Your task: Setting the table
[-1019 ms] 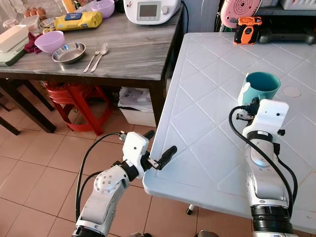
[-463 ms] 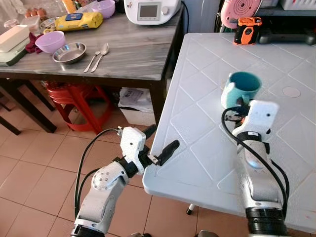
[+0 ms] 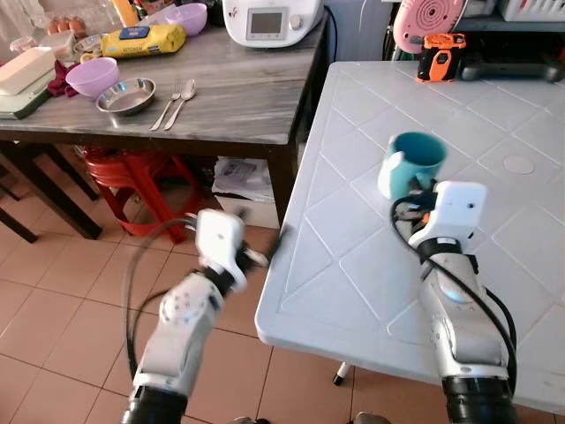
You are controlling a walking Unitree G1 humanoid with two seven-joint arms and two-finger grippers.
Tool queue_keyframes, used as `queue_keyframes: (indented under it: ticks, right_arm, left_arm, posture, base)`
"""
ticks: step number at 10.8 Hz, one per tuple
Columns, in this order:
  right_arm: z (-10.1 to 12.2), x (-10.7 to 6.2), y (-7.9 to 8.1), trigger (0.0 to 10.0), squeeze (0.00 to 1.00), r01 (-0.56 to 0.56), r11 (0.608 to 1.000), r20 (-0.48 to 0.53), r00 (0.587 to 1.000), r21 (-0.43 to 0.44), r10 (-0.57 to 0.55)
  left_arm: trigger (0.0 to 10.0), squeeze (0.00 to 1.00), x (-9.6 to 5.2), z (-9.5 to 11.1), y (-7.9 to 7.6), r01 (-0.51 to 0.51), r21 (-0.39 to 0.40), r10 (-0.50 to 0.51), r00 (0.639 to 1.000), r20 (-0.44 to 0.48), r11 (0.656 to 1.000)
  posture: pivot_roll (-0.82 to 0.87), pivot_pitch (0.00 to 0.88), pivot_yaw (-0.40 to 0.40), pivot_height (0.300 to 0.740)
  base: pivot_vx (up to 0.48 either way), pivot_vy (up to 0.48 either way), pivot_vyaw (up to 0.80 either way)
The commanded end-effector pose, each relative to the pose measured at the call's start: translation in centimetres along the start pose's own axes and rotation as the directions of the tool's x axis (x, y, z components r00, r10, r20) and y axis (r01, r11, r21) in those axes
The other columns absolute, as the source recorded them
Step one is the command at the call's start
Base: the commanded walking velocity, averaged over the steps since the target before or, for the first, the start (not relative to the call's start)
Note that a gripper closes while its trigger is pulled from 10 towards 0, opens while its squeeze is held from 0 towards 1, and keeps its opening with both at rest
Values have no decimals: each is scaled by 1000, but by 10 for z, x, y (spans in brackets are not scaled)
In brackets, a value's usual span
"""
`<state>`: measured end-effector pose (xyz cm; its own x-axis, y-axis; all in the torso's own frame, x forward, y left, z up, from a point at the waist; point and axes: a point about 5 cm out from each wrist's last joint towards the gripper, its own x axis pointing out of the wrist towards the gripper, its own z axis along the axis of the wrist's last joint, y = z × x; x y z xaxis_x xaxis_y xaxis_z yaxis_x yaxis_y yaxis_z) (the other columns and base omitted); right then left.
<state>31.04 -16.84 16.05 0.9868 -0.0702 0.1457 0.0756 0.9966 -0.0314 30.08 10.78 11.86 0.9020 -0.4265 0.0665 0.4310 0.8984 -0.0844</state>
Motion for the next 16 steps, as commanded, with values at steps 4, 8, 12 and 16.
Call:
queue_keyframes:
  ticks: [4, 8, 12, 16]
  right_arm:
    - [8, -3, 19, 10000, 0, -116, 993, 19, 993, 21, 116]
    - [12, -11, 21, 10000, 0, -151, 983, 46, 988, 108, 147]
    - [10, -10, 19, 10000, 0, -141, 984, 30, 990, 112, 138]
    - [13, -5, 23, 10000, 0, -145, 982, 56, 989, 119, 139]
  left_arm:
    - [10000, 0, 3, -1, 26, -204, 61, 205, 978, -22, 977]
    - [10000, 0, 7, -6, 22, -205, 69, 208, 977, -41, 976]
    - [10000, 0, 8, -6, 22, -196, 82, 199, 979, -33, 977]
    - [10000, 0, 10, -7, 19, -171, 95, 175, 984, -37, 981]
  posture:
    - [-111, 71, 126, 740]
    - [-116, 71, 128, 740]
    - [-115, 71, 128, 740]
    - [-113, 68, 134, 740]
  base:
    - [0, 0, 0]
    - [0, 0, 0]
    - [0, 223, -405]
    - [0, 428, -488]
